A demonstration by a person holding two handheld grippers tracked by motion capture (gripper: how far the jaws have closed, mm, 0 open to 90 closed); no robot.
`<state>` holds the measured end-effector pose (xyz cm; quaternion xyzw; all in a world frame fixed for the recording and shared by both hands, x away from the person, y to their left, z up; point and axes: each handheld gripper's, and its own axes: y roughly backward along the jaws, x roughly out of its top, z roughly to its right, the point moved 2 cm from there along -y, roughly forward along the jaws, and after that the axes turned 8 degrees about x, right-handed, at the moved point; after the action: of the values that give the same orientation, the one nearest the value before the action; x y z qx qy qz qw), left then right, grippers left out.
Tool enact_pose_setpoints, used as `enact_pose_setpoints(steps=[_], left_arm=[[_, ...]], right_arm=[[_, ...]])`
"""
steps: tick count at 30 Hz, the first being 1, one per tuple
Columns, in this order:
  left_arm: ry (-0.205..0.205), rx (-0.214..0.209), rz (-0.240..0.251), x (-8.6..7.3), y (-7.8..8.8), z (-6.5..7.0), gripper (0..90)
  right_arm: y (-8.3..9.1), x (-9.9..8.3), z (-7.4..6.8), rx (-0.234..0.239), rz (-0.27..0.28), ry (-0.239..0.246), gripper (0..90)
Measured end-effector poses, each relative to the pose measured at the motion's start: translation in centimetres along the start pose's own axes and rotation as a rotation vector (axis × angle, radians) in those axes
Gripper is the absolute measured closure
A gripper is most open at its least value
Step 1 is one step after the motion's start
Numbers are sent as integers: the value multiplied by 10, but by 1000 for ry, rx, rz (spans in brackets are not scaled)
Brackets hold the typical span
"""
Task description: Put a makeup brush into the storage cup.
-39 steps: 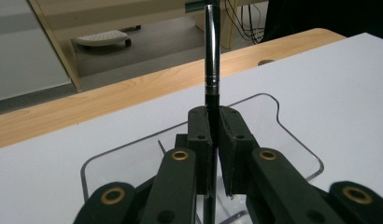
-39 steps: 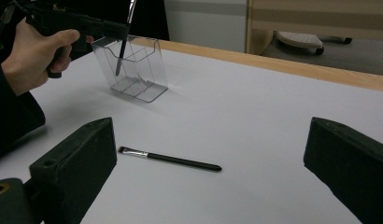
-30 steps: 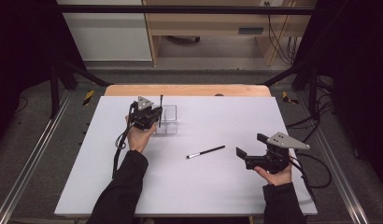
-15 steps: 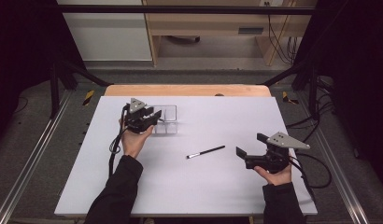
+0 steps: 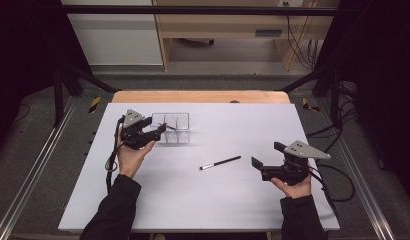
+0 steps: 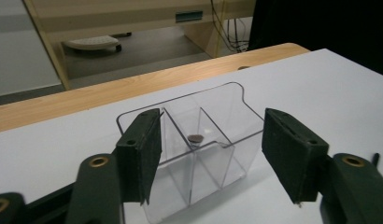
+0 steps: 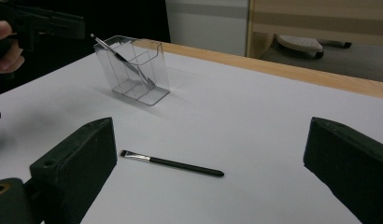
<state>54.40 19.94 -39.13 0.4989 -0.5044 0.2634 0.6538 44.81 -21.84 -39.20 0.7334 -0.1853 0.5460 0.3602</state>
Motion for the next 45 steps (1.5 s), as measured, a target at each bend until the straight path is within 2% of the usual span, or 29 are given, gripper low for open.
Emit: enact_pose_setpoints(steps=[5,10,17,26,32,45], left_arm=[[-38,-27,10,-4,16,7,287],[-43,-55,14,-8,27,11,227],[-49,-67,2,-20,41,13,179],[-59,-60,-13,-36,59,13,115],[-55,-55,-14,-48,71,10,109],[-47,-38,-22,-67,82,6,109]], right_arm=[[0,1,-1,1,-1,3,30],[2,2,0,-2,3,2,30],[1,2,-2,-1,2,6,29],[1,3,-3,-2,1,6,28],[1,3,-3,-2,-2,8,28],[-1,0,-6,0,-22,16,28]])
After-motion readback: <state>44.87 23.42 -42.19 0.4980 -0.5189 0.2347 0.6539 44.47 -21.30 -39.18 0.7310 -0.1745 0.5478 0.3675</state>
